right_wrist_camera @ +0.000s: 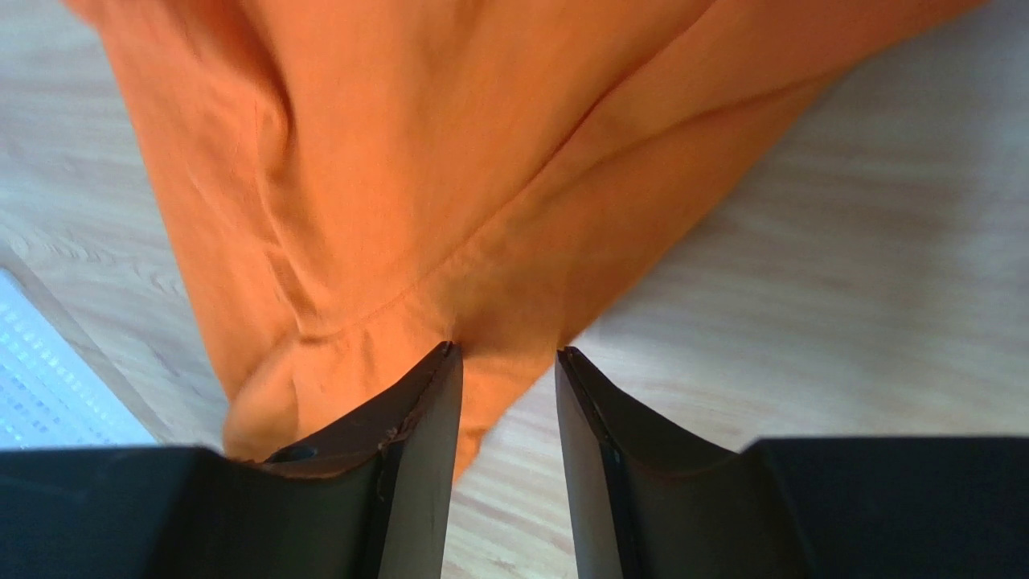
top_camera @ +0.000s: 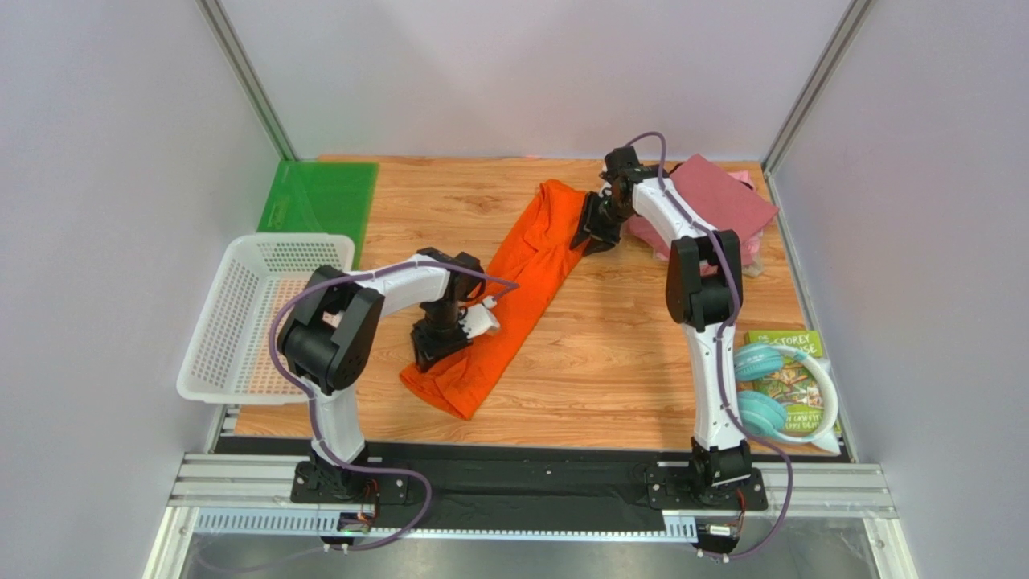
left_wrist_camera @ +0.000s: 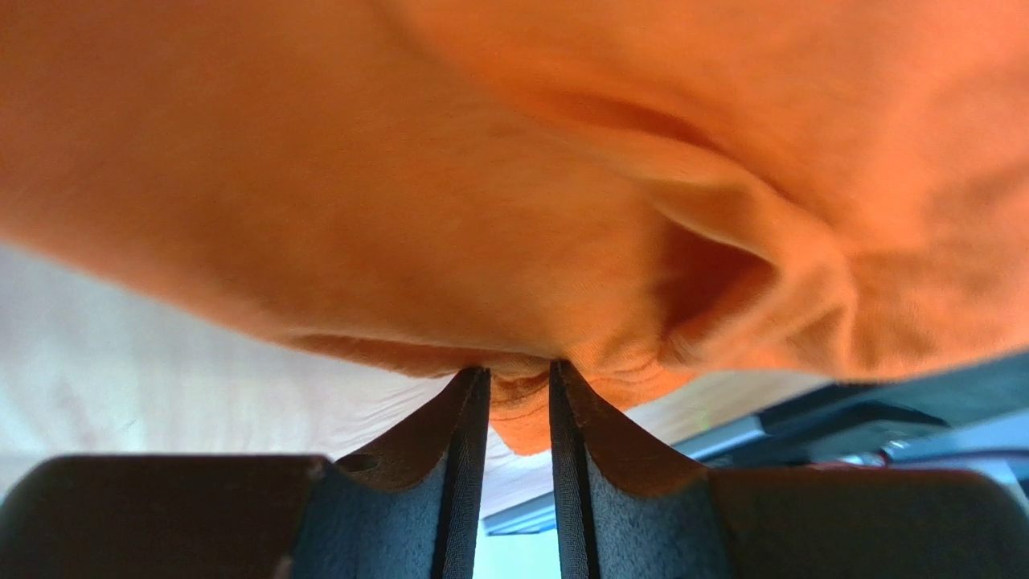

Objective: Fold and stack the t-shirts
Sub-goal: Fold the tshirt

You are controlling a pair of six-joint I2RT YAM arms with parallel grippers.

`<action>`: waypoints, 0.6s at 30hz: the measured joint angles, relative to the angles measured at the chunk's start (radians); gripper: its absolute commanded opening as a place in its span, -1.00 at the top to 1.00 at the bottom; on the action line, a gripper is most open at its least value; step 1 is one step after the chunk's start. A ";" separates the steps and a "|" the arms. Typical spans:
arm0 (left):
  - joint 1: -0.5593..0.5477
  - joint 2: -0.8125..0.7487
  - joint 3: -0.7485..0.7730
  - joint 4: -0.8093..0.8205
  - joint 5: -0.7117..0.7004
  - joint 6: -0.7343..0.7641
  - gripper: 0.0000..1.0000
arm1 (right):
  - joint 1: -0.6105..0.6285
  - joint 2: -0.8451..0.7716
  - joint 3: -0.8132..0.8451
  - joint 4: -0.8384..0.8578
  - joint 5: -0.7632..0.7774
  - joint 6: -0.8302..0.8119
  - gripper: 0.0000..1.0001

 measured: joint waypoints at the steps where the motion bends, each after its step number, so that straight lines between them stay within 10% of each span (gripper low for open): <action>1: -0.022 0.000 0.000 -0.008 0.023 0.000 0.38 | -0.007 0.019 0.028 -0.005 -0.001 0.002 0.20; 18: -0.302 0.136 0.303 -0.088 0.393 -0.045 0.39 | -0.117 0.214 0.313 -0.006 -0.068 0.065 0.17</action>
